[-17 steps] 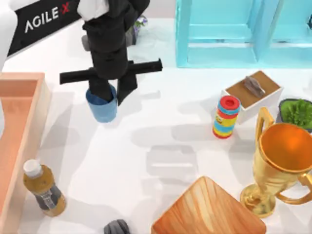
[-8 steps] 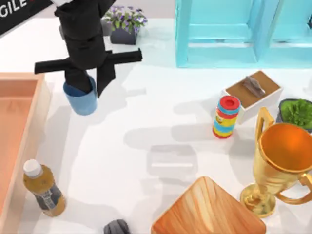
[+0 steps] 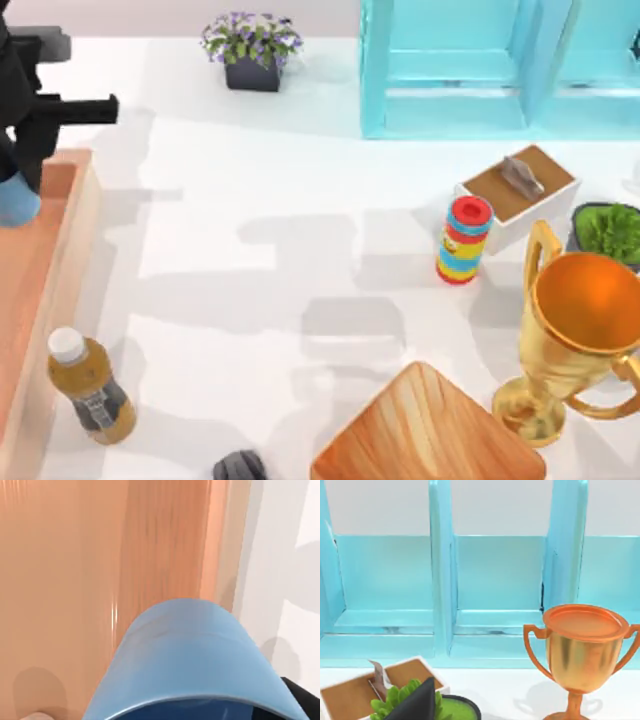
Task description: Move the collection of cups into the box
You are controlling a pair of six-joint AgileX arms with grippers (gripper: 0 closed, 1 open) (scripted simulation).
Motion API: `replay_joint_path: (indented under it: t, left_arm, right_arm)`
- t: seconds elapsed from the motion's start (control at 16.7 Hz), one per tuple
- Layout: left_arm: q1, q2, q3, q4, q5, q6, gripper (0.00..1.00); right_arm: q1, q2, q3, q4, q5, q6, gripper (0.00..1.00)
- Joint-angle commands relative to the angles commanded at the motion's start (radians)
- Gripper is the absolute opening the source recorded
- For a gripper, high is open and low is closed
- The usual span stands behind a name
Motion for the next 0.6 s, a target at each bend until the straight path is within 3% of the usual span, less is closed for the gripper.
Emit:
replay_joint_path:
  t: [0.3, 0.6]
  left_arm:
    - [0.22, -0.135, -0.124, -0.007, -0.005, 0.28, 0.0]
    - [0.262, -0.165, -0.151, -0.007, -0.006, 0.323, 0.0]
  right_arm:
    - [0.0, 0.0, 0.0, 0.0, 0.0, 0.0, 1.0]
    - [0.0, 0.0, 0.0, 0.0, 0.0, 0.0, 1.0]
